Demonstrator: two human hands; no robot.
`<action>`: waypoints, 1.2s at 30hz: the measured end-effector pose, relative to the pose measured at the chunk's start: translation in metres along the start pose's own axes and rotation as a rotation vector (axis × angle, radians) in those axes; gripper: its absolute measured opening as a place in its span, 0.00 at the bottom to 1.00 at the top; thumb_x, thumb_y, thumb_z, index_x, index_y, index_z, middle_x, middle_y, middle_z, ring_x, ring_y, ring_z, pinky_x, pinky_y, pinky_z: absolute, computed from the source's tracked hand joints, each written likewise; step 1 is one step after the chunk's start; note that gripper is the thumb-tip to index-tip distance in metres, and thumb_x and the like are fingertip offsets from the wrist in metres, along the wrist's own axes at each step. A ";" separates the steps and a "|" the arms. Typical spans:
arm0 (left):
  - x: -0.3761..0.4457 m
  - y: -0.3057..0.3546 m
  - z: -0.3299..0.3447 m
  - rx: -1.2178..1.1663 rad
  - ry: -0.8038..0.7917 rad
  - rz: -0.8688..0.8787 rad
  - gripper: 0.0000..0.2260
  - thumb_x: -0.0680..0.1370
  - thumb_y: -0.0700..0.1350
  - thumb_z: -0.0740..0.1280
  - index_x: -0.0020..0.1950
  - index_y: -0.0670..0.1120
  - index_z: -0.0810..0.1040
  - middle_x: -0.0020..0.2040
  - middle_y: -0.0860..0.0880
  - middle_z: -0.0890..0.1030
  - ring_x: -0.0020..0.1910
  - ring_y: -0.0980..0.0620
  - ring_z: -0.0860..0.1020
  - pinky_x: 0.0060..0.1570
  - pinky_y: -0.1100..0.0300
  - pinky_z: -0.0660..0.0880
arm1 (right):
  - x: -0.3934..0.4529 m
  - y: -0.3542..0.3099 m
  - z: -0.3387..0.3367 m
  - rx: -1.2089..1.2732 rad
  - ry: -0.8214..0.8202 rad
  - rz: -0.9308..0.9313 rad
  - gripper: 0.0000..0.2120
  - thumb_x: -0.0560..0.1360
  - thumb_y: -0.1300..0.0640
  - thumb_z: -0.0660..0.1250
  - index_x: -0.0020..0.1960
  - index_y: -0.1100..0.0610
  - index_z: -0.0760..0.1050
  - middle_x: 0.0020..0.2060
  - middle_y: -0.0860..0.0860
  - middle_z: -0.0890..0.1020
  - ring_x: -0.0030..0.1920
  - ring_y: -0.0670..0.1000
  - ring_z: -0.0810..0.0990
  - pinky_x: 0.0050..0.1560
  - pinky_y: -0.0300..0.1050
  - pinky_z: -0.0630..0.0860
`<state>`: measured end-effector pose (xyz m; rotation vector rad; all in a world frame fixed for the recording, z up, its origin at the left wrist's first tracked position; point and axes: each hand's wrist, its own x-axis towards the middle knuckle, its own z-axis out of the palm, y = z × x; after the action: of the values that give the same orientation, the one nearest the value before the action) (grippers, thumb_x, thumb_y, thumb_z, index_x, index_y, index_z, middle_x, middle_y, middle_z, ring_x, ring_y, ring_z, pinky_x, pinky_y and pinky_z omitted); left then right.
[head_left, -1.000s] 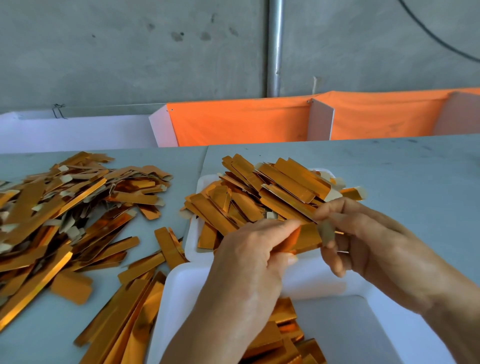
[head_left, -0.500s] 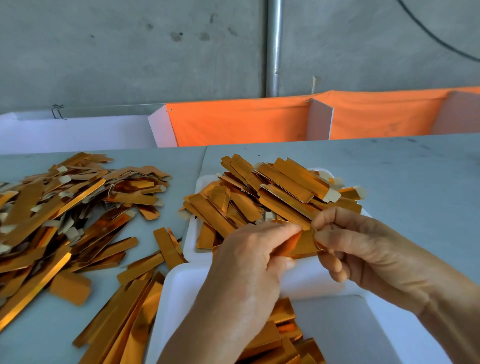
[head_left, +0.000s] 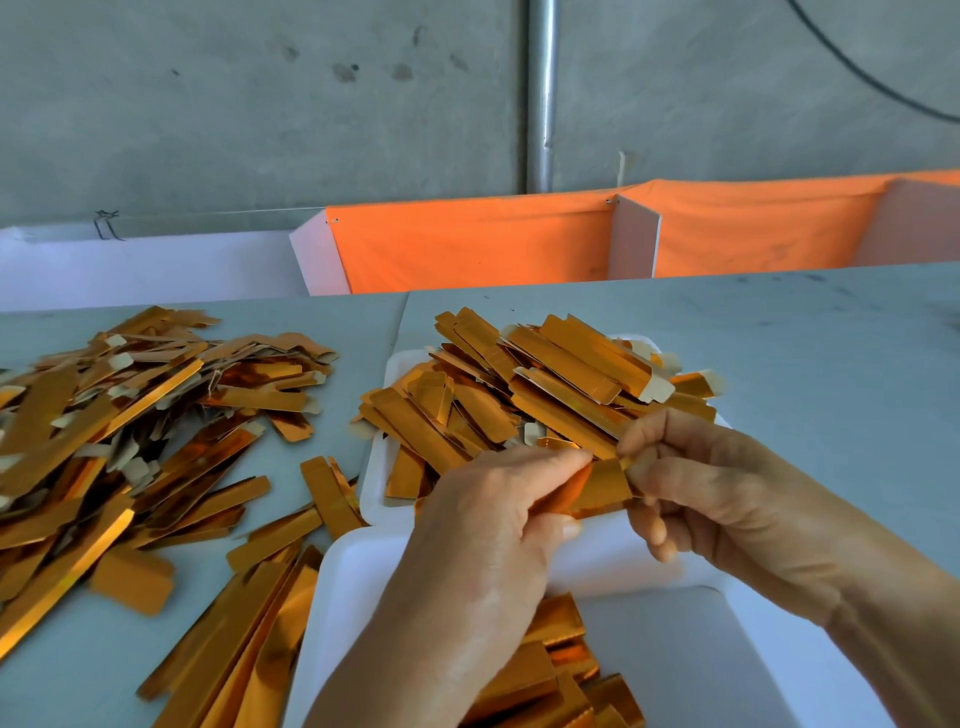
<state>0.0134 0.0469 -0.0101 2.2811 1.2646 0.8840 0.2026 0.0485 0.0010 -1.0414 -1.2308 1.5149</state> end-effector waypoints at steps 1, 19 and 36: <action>0.000 0.000 -0.001 0.018 -0.004 0.011 0.23 0.77 0.47 0.67 0.68 0.65 0.68 0.58 0.74 0.65 0.50 0.85 0.59 0.47 0.89 0.56 | 0.000 0.000 0.000 -0.024 0.003 -0.006 0.10 0.67 0.65 0.73 0.46 0.62 0.74 0.27 0.57 0.76 0.25 0.52 0.75 0.25 0.39 0.74; 0.000 0.000 -0.005 -0.177 -0.004 0.032 0.21 0.75 0.46 0.69 0.65 0.65 0.72 0.49 0.79 0.70 0.56 0.82 0.63 0.47 0.87 0.58 | 0.001 0.002 -0.006 0.242 -0.163 -0.034 0.22 0.55 0.54 0.83 0.46 0.58 0.82 0.29 0.53 0.73 0.26 0.47 0.74 0.26 0.38 0.74; -0.001 0.010 -0.008 -0.175 -0.033 -0.021 0.22 0.75 0.48 0.70 0.59 0.73 0.68 0.53 0.68 0.77 0.56 0.72 0.70 0.47 0.84 0.65 | 0.000 0.006 -0.005 0.458 -0.296 0.245 0.17 0.59 0.59 0.83 0.42 0.59 0.79 0.32 0.53 0.75 0.29 0.48 0.77 0.29 0.40 0.78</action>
<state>0.0130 0.0409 0.0012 2.1339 1.1476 0.9086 0.2066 0.0491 -0.0061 -0.6952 -0.8993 2.0780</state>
